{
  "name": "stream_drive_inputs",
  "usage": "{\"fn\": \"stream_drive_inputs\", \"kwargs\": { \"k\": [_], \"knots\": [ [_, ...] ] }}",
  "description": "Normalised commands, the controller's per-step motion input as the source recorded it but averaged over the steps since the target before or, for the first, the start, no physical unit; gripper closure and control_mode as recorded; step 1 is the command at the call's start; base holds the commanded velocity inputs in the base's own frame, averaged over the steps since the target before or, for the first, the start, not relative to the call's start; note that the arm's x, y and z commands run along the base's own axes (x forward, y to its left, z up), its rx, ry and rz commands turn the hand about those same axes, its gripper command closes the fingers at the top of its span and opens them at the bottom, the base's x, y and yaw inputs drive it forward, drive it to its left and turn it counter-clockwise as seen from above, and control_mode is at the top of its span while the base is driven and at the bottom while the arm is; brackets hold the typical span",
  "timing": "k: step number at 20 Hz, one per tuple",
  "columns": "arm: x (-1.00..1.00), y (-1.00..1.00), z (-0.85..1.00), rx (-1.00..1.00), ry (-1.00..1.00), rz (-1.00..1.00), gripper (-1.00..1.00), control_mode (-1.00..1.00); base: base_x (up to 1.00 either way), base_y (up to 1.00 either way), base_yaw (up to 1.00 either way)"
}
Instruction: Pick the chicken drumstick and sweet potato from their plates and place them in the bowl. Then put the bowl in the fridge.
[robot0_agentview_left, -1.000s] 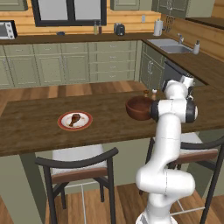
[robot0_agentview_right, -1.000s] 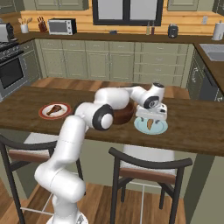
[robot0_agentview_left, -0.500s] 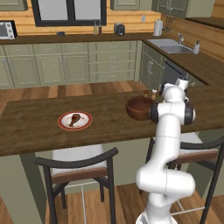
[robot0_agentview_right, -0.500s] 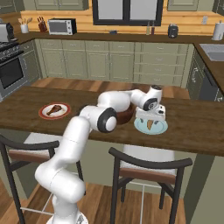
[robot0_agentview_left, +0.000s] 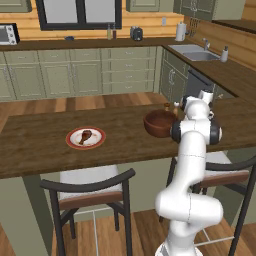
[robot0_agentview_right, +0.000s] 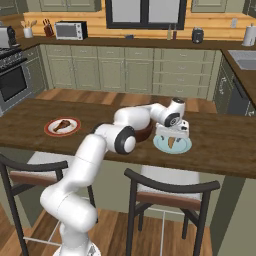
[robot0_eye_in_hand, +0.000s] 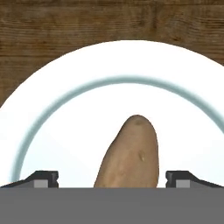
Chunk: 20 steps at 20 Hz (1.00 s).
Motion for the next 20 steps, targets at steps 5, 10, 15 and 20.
{"fn": "stream_drive_inputs", "kwargs": {
  "k": [5,10,15,20],
  "knots": [
    [-0.16,-0.02,-0.03,-0.02,0.00,0.00,1.00,-1.00,0.00,0.00,0.00],
    [-0.24,0.11,0.03,-0.03,-0.01,0.00,1.00,-1.00,0.00,0.00,0.00],
    [-0.43,0.20,0.77,-0.01,0.00,0.00,1.00,-1.00,0.00,0.00,0.00],
    [-0.91,0.52,0.87,-0.02,-0.03,0.02,1.00,-1.00,0.00,0.00,0.00]
  ]
}}
